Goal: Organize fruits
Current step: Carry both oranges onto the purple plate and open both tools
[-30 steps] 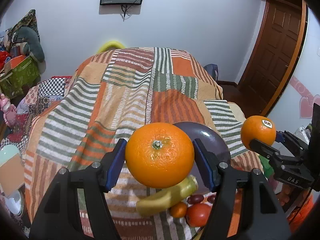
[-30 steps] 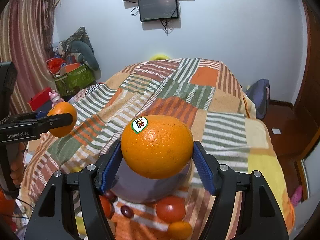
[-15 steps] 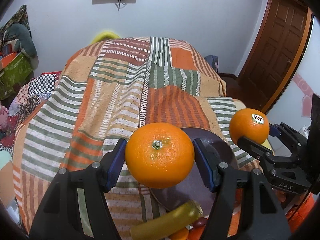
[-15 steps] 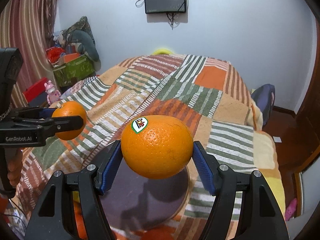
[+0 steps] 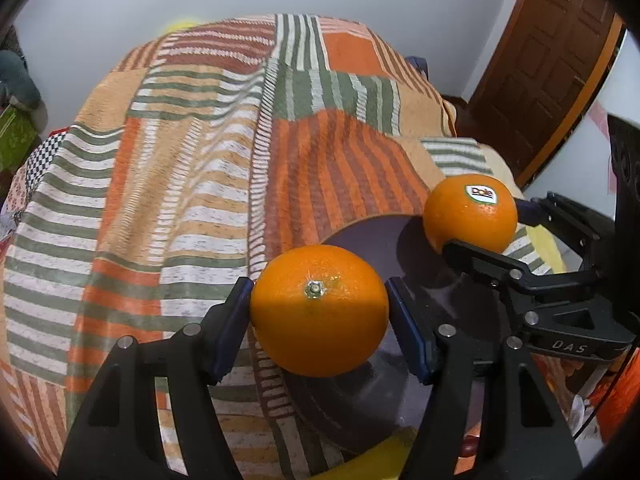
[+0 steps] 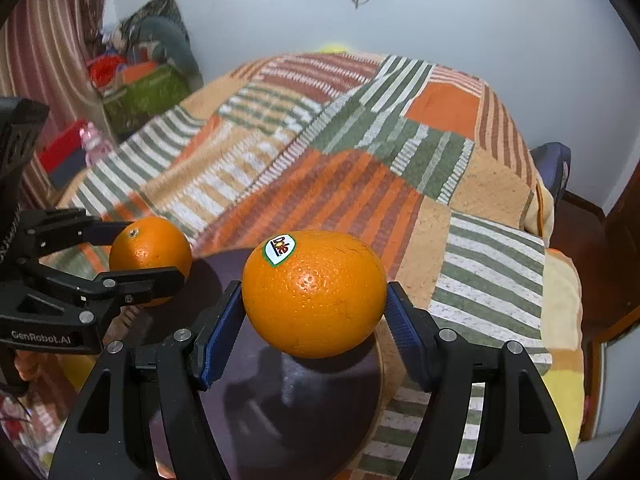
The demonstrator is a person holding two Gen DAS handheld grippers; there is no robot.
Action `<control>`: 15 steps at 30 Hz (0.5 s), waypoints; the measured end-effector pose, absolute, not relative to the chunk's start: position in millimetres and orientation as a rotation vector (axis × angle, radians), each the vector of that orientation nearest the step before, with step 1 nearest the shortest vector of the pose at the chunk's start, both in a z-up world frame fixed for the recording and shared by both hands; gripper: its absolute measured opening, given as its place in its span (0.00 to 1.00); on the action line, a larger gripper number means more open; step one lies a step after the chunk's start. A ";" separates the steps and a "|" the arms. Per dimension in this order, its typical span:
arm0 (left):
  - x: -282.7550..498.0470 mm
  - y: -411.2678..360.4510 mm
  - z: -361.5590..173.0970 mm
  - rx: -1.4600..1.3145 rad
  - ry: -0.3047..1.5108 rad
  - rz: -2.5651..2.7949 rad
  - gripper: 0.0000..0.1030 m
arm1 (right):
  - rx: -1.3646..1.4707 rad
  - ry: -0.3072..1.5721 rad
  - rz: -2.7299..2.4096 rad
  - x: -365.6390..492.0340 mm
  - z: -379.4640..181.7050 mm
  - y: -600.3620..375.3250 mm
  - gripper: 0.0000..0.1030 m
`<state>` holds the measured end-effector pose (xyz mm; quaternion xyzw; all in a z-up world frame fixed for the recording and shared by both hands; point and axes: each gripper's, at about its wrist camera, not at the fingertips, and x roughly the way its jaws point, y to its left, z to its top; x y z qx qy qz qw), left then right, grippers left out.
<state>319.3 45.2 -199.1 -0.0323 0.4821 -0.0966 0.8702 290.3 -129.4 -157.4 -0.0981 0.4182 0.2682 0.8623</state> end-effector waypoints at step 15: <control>338.4 41.5 -220.8 -0.077 1.086 -0.215 0.64 | -0.293 0.953 0.596 303.7 -176.7 -121.7 0.65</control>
